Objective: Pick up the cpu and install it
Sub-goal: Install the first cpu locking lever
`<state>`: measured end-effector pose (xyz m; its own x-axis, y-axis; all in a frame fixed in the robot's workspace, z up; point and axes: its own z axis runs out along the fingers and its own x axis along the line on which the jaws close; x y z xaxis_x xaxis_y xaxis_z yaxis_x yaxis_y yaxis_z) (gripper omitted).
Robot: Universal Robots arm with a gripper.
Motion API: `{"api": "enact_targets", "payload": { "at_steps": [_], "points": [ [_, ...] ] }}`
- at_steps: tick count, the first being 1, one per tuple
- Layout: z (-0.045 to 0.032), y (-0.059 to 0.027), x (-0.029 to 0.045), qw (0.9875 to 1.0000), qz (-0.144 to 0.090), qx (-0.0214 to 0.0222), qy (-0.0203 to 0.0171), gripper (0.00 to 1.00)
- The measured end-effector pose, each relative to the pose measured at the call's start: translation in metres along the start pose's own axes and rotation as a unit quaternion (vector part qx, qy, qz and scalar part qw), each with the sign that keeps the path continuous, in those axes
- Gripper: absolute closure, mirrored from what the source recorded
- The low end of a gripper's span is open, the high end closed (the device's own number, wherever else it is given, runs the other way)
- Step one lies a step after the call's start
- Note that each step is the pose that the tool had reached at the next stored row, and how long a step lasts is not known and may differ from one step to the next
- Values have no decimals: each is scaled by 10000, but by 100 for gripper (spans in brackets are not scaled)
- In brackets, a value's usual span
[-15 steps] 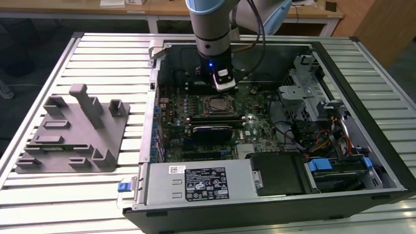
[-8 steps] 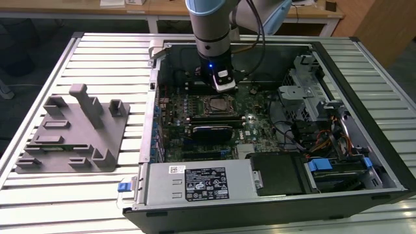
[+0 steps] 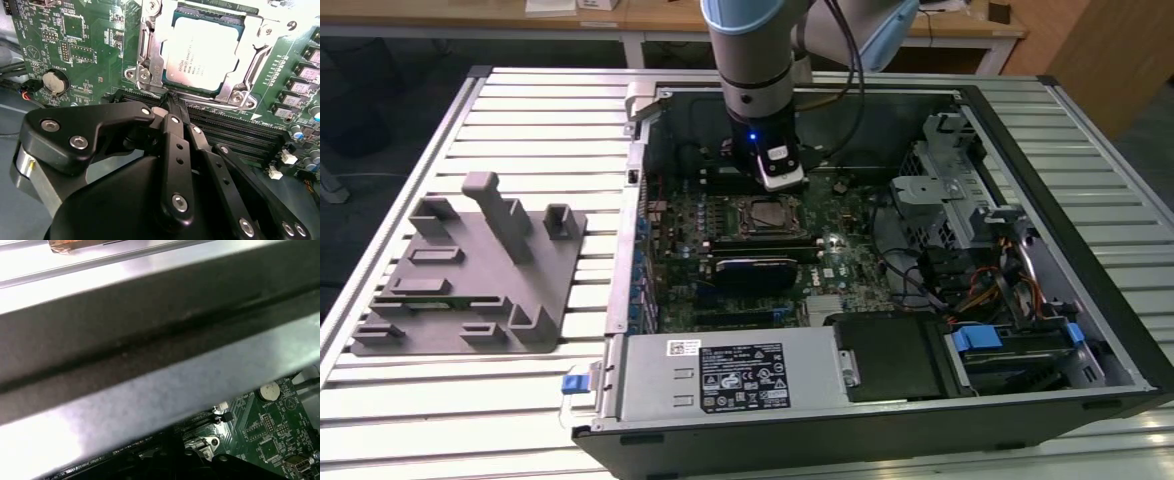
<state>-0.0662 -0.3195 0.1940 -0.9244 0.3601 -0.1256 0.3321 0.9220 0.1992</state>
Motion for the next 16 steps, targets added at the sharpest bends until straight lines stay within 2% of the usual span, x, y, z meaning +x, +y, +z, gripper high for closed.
{"api": "enact_targets", "payload": {
  "at_steps": [10, 16],
  "points": [
    [4, -14, -4, 10000, 0, -1, 1, 89],
    [12, -14, -18, 10000, 7, -39, 15, 89]
  ]
}}
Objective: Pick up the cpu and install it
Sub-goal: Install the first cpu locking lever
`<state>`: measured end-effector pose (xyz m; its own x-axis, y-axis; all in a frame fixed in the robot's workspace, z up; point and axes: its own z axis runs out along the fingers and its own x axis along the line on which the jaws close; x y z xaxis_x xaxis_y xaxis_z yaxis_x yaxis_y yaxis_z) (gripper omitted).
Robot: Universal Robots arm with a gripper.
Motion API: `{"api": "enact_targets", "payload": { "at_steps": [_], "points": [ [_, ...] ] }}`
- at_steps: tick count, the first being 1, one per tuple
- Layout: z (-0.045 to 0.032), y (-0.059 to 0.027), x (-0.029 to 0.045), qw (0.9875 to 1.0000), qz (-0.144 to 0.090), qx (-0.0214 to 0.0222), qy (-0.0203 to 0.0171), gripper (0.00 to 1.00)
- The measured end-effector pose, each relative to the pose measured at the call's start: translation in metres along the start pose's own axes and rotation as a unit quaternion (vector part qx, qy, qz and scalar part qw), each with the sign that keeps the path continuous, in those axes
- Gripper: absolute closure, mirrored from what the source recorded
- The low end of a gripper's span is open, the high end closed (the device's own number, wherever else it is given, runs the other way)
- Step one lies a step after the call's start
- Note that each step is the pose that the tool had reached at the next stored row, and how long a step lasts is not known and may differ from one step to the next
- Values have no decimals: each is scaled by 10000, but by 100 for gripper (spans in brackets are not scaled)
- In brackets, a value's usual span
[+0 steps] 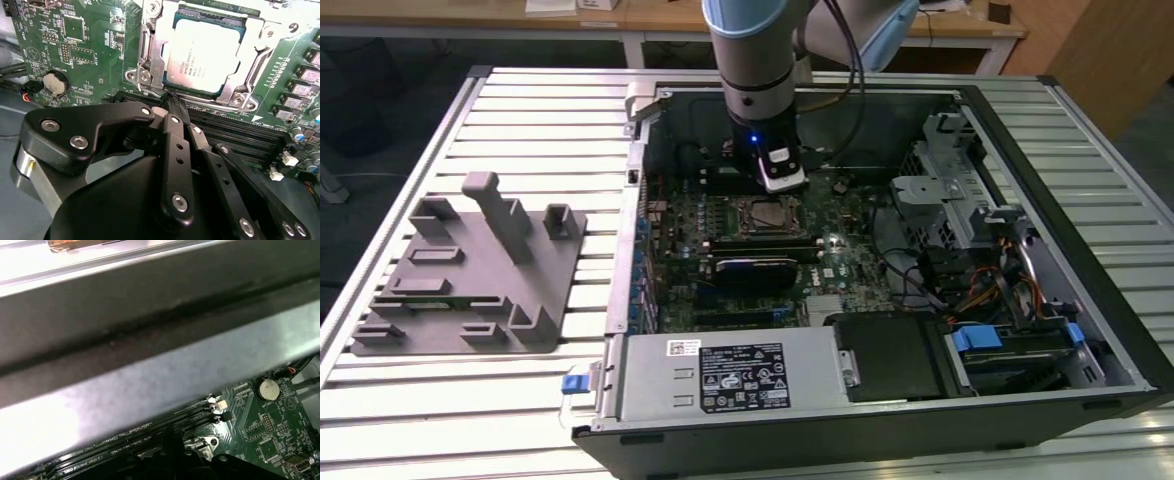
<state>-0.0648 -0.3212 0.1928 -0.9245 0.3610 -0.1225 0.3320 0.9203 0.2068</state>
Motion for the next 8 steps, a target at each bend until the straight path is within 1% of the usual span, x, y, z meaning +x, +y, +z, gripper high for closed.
{"api": "enact_targets", "payload": {
  "at_steps": [2, 8],
  "points": [
    [5, 4, -12, 10000, 3, -15, 4, 89],
    [15, 14, -42, 10000, 8, -36, 13, 89]
  ]
}}
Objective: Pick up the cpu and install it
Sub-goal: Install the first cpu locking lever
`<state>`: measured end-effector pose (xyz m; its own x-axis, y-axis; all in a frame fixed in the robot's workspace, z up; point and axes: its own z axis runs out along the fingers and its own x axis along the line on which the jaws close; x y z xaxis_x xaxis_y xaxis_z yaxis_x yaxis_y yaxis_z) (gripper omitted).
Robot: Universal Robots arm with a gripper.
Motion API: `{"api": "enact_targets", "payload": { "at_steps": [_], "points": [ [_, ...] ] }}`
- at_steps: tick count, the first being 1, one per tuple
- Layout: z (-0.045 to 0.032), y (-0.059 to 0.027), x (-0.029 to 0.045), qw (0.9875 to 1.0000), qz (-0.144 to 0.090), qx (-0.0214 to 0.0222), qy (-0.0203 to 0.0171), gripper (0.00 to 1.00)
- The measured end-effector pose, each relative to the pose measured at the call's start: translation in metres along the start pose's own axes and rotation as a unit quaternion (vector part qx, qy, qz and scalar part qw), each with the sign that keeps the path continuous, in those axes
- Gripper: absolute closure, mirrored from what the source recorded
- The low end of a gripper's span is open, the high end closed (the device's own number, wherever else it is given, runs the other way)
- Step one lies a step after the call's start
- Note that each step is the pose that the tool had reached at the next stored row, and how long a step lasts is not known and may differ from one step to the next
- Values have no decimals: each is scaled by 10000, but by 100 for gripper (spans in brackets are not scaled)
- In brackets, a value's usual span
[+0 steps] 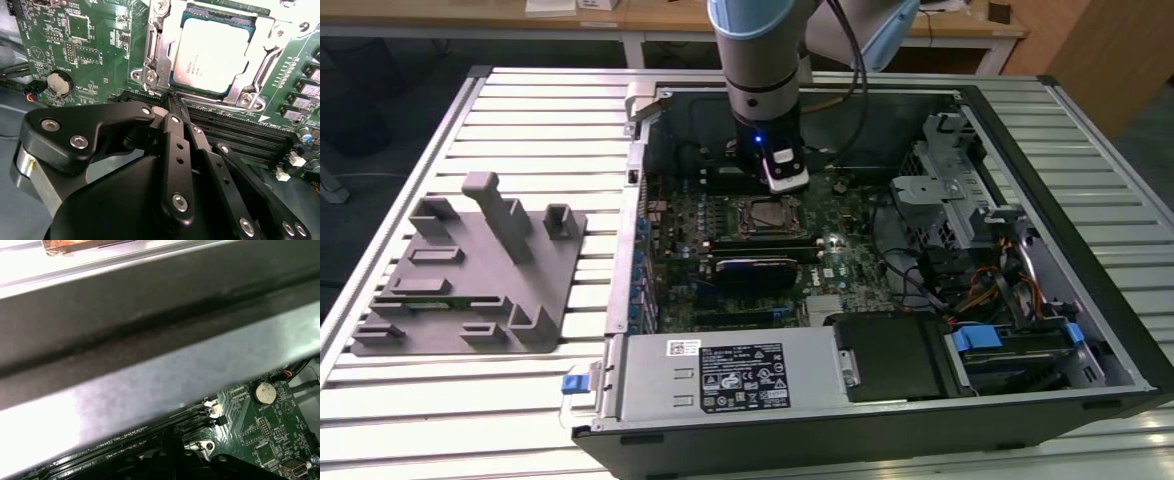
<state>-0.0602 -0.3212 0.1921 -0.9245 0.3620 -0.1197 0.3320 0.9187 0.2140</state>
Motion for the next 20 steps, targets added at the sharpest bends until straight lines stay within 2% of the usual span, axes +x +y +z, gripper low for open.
{"api": "enact_targets", "payload": {
  "at_steps": [7, 20],
  "points": [
    [-17, 4, -3, 10000, 1, -7, 1, 89],
    [-208, 46, -26, 10000, 1, -5, 1, 89]
  ]
}}
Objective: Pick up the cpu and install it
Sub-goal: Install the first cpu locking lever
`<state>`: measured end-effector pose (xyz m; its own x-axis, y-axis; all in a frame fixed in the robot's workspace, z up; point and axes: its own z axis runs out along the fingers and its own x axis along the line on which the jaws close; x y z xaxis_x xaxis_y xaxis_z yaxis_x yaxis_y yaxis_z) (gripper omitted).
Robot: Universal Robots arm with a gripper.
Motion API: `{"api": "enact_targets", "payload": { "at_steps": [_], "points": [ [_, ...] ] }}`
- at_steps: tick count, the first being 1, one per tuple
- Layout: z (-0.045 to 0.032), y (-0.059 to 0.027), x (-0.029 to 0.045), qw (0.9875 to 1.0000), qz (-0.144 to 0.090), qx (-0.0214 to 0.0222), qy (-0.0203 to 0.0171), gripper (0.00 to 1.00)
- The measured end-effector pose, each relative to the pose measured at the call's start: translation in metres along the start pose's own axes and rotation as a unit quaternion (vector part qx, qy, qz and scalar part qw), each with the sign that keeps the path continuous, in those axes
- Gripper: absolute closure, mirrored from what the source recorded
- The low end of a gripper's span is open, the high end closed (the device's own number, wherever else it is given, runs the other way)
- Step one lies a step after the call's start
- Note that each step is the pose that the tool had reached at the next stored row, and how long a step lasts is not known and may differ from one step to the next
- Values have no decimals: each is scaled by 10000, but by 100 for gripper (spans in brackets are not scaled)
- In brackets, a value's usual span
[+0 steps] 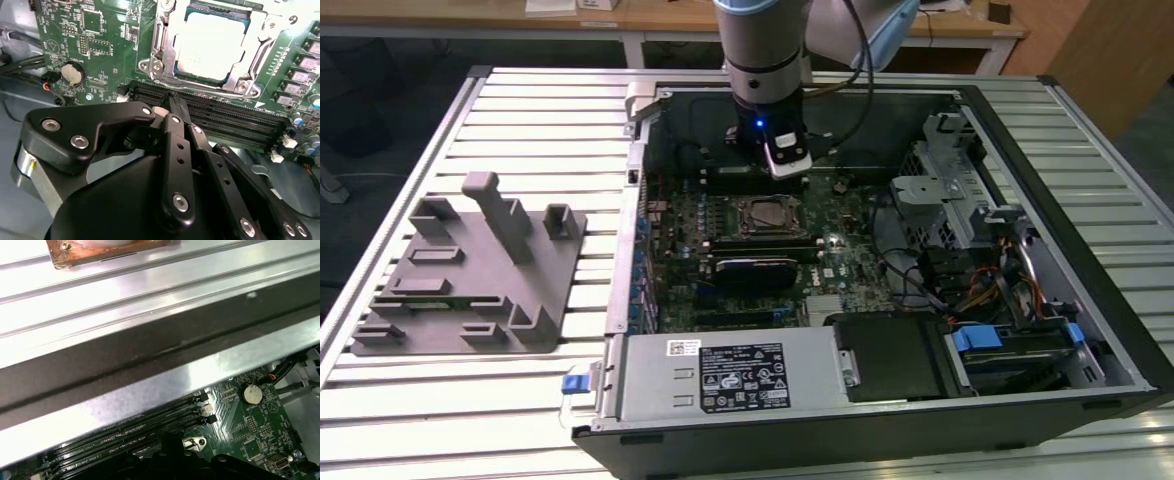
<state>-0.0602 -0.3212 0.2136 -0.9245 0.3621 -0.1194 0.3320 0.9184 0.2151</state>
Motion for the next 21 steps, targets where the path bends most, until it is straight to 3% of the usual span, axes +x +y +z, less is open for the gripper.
{"api": "enact_targets", "payload": {
  "at_steps": [8, 11, 15, 21],
  "points": [
    [-5, 4, -7, 10000, -2, 20, 0, 89],
    [0, 11, -27, 10000, -6, 95, 23, 89],
    [8, 21, -57, 9997, -9, 229, 87, 89],
    [16, 22, -99, 9992, -3, 357, 189, 89]
  ]
}}
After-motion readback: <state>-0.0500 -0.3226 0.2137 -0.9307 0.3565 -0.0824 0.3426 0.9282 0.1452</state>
